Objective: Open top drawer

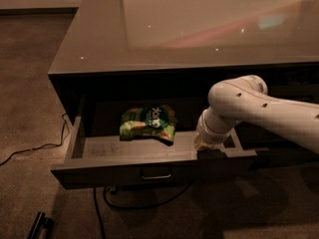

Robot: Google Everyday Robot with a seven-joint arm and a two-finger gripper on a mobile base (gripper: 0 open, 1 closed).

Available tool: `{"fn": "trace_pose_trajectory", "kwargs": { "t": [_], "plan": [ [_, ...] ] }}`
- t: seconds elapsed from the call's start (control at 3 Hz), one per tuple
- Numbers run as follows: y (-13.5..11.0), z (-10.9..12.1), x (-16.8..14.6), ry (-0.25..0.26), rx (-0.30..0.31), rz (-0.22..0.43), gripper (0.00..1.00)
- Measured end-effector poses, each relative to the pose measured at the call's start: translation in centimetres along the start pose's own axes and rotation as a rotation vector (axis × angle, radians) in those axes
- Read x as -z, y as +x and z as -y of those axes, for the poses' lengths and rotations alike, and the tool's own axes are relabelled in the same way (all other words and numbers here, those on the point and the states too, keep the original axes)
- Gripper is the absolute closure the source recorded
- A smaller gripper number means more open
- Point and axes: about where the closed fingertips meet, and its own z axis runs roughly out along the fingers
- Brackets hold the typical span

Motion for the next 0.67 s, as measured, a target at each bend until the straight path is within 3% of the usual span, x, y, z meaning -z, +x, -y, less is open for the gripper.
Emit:
{"fn": "trace_pose_trajectory", "kwargs": {
  "t": [0.67],
  "plan": [
    [0.09,-0.16,0.00,-0.002,0.000,-0.002,0.58]
  ]
}}
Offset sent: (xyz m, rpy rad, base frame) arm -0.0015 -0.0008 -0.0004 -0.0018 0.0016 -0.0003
